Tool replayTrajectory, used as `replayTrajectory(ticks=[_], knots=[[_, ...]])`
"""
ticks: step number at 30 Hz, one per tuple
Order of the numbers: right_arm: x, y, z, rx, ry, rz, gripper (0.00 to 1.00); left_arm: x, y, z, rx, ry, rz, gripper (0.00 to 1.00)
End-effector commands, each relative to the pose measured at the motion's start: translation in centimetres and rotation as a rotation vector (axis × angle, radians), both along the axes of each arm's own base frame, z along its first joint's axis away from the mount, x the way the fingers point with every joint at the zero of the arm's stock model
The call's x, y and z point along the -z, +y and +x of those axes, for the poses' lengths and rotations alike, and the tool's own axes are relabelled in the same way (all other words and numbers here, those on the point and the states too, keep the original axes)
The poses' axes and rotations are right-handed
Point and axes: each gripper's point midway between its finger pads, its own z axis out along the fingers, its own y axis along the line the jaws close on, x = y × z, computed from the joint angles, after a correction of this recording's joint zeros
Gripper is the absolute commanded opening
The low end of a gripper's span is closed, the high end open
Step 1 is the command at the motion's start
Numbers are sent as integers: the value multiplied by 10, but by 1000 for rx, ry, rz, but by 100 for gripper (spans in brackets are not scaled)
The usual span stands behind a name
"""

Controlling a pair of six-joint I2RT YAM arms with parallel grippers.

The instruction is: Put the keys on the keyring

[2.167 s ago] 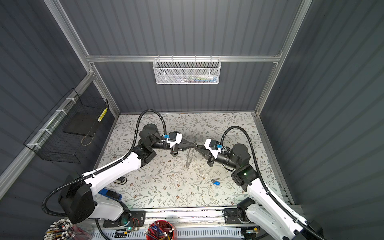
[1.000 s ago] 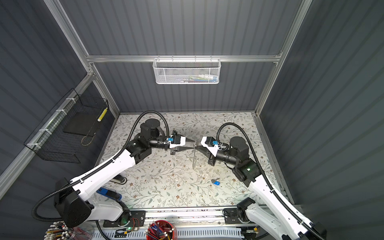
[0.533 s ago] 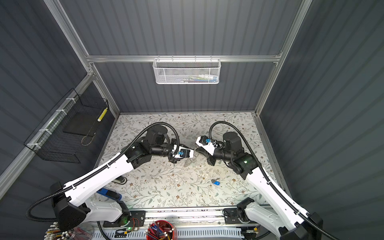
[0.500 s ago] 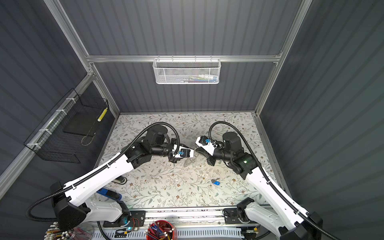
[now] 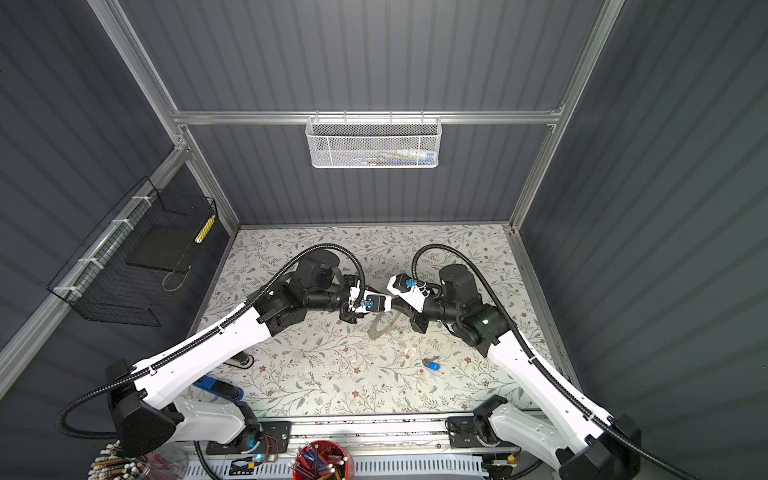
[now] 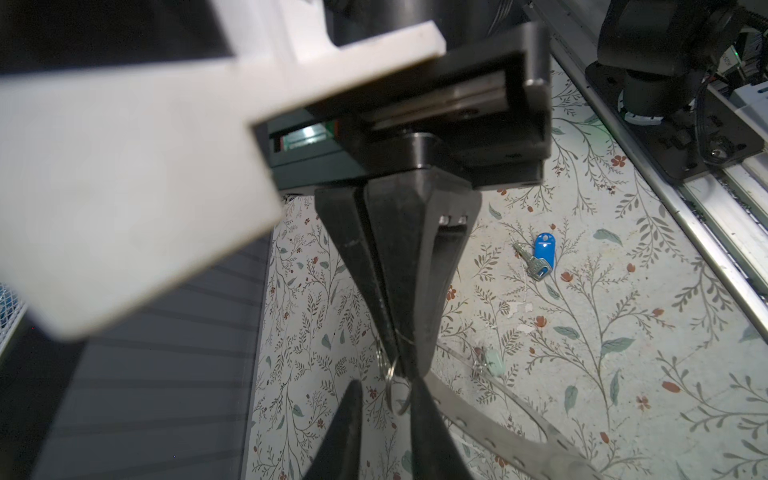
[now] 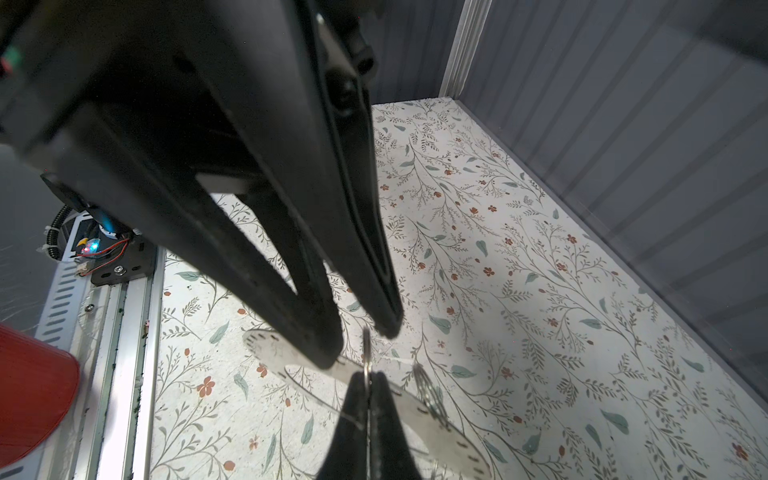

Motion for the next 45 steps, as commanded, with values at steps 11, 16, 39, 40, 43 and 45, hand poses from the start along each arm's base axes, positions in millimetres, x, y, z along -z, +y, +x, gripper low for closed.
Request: replayTrajectory(ticks=[11,16,39,40,43,45], knots=[[-24,8,-2,-40,-75,40,0,5,-4,-1,5,37,49,16],[-26,9,-3,-46,-83,44,0,7,-5,1,5,47,58,6],[-40,-23,-4,96,-208,165,35,-72,12,-4,179,390,-524,0],[-43,-21,-4,85,-207,180,34,-72,12,-4,184,396,-530,0],[-50,-15,-9,42,-205,220,30,-75,12,-5,198,407,-547,0],[-55,-13,-10,25,-208,243,29,-77,12,-6,206,411,-558,0]])
